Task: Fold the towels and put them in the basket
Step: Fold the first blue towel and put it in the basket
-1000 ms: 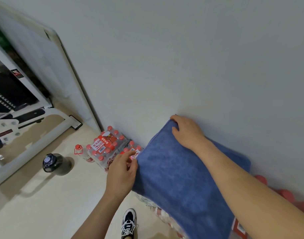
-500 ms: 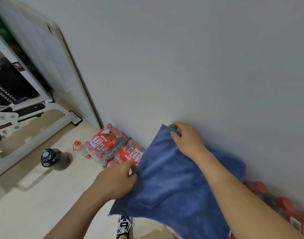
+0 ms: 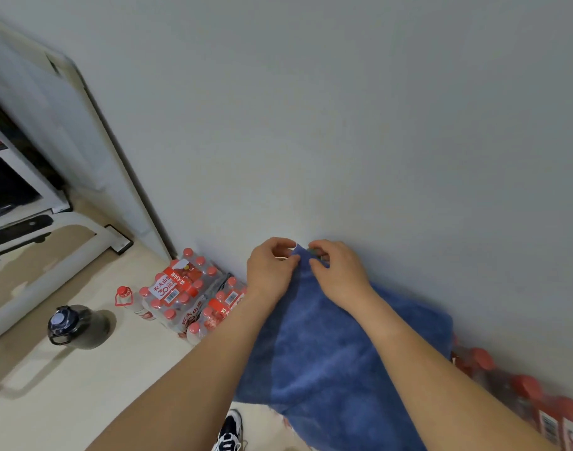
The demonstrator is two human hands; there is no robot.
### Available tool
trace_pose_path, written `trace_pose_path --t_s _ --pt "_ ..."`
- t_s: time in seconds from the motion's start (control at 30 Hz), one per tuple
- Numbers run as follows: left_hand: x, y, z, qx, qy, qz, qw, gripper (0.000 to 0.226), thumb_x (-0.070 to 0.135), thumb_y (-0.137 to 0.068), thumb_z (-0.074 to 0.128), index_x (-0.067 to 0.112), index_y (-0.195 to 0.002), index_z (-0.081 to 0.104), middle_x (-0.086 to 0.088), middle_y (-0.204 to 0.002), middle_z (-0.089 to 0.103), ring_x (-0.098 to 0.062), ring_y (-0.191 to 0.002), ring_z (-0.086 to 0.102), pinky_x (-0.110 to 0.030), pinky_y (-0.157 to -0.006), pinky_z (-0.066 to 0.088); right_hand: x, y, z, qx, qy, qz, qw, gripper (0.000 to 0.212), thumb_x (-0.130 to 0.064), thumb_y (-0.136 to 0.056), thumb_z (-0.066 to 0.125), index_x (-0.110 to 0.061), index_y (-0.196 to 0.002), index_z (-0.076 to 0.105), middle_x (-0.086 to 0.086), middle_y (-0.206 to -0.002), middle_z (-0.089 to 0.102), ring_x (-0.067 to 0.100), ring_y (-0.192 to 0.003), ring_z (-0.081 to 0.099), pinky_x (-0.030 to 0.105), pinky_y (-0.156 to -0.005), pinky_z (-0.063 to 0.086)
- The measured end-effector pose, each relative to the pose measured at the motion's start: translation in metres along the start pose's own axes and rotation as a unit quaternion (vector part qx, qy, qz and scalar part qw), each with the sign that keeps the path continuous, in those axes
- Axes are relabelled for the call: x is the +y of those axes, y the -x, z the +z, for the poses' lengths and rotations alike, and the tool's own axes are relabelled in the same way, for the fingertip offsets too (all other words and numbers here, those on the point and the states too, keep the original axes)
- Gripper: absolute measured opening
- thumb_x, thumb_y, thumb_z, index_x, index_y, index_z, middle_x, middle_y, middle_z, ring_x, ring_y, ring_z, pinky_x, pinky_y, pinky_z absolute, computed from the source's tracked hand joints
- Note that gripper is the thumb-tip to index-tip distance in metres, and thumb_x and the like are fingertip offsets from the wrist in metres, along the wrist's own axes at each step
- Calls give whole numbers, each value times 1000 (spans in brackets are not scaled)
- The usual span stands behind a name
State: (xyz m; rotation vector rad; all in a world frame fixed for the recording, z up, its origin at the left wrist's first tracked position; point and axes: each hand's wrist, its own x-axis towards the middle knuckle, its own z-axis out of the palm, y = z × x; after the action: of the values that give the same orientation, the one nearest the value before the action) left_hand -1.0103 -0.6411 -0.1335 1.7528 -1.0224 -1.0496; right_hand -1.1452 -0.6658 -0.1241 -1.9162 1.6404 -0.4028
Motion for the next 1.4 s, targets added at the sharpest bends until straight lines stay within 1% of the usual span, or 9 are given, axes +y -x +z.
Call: trace_pose_path --t_s 0.13,0.27,0.47,0.6,0.73,0.93,1.07,1.23,1.4 --pt "7 17 -4 -12 56 36 998 18 2 -77 73 16 -88 70 3 -81 71 -11 -79 67 -23 -75 55 -8 -1 -14 -56 -204 65 975 30 -18 -96 51 -20 -125 59 -1 -119 63 10 -110 58 30 -97 47" --pt "8 25 -7 -24 49 60 997 21 -2 -74 73 17 -82 70 2 -79 70 -11 -76 65 -23 -75 54 -13 4 -32 -138 -247 89 955 25 -27 -97 50 -20 -92 74 1 -93 72 2 -83 58 20 -68 45" --pt "4 28 -7 -22 30 73 997 13 8 -74 76 20 -77 72 7 -77 72 -12 -78 68 -32 -77 56 -15 9 -43 -162 -270 63 947 13 -20 -90 64 -22 -86 76 -17 -69 69 -8 -60 55 9 -53 40" --pt "8 30 -9 -30 50 78 995 9 15 -78 76 23 -81 75 9 -80 73 -11 -82 68 -33 -81 56 -20 9 -44 -118 -314 46 941 11 -8 -88 66 -9 -94 75 -6 -77 73 -7 -64 62 6 -53 40" --pt "15 32 -11 -33 111 48 992 6 13 -78 77 16 -83 76 2 -82 75 -16 -83 70 -35 -82 57 -18 9 -46 -115 -295 43 948 9 -10 -87 67 -18 -87 71 -2 -88 76 0 -73 64 15 -56 43" --pt "19 32 -13 -22 205 -24 978 12 6 -76 78 9 -87 71 -6 -85 75 -17 -84 71 -25 -75 55 -19 10 -50 -121 -268 23 956 12 -5 -86 64 -16 -83 68 -8 -68 69 0 -61 57 20 -59 45" --pt "21 30 -13 -27 222 -45 974 20 3 -78 76 12 -96 73 -6 -88 75 -13 -86 71 -17 -74 54 -19 11 -51 -122 -262 19 957 9 -9 -87 64 -17 -88 68 -7 -75 71 0 -65 60 21 -63 47" --pt "21 27 -16 -53 204 -52 976 18 4 -81 73 13 -97 74 -5 -93 75 -19 -95 69 -33 -90 54 -21 14 -49 -109 -241 -13 964 11 -9 -84 69 -17 -89 64 -2 -84 74 14 -82 70 29 -79 55" --pt "29 26 -22 -109 180 -39 977 9 17 -85 71 14 -91 77 -2 -90 76 -14 -92 70 -32 -89 54 -20 13 -44 -51 -183 -45 981 17 -7 -83 68 -20 -80 57 -1 -76 72 8 -72 68 23 -69 53"
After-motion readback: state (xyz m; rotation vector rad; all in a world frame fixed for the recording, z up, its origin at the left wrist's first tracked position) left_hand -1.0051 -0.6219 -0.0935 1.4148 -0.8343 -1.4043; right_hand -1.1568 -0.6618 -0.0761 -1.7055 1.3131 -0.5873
